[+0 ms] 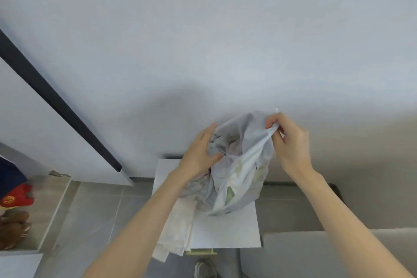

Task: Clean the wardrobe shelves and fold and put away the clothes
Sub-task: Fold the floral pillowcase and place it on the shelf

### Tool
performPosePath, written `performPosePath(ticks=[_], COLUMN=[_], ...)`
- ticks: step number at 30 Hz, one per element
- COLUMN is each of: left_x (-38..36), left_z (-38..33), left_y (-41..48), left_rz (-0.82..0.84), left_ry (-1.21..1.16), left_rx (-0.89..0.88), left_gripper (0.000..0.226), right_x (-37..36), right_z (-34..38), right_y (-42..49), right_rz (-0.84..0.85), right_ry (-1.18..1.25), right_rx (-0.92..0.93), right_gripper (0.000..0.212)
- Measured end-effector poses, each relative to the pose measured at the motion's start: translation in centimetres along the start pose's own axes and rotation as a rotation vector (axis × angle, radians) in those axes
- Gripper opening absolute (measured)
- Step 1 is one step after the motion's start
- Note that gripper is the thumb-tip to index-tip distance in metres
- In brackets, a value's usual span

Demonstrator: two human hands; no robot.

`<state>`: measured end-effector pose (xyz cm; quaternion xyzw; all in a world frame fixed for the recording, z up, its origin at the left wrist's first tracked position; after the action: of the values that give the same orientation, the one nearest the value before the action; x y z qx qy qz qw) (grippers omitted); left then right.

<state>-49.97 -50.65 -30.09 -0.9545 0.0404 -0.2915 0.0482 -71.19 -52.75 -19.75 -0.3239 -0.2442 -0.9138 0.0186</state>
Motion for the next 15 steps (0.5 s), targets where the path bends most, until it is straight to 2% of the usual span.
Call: performPosePath(ticks=[2, 4, 7, 10, 14, 15], left_x=[2.1, 4.2, 7.7, 10.6, 15.8, 17.5], left_z=[-2.9, -5.1, -8.9, -11.7, -14.9, -15.8], left_y=[1.2, 2.4, 2.4, 1.4, 0.2, -0.3], left_rz=[0.021, 0.025, -0.108, -0.249, -0.498, -0.559], left_ry=[0.013, 0.038, 0.097, 0.061, 0.001, -0.015], left_rx=[-0.076, -0.152, -0.207, -0.184, -0.197, -0.206], left_gripper=[0.091, 0.079, 0.017, 0.016, 0.003, 0.008], right_x=[2.1, 3.8, 6.1, 7.8, 9.3, 9.5], right_z=[3.5, 6.6, 10.6, 13.1, 15.1, 15.6], right_y=[1.6, 2.7, 4.1, 5.1, 6.2, 6.6], right_rz=[-0.005, -0.025, -0.07, -0.109, -0.18, -0.181], right_ry=[0.031, 0.061, 0.07, 0.046, 0.084, 0.09], right_rx=[0.038, 0.068, 0.16, 0.218, 0.143, 0.118], right_gripper=[0.038, 0.039, 0.038, 0.035, 0.034, 0.036])
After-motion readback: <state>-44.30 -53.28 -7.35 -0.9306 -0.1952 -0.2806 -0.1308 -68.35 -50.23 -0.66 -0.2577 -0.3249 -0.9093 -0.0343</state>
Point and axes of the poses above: each hand's wrist, its own y-axis towards the middle knuckle, its own x-axis out of the back of the hand, z = x × y, the point moved 1 cm from there along y, towards the middle knuckle, and after that the axes turned 1 degree about -z, right-handed, at the moved point
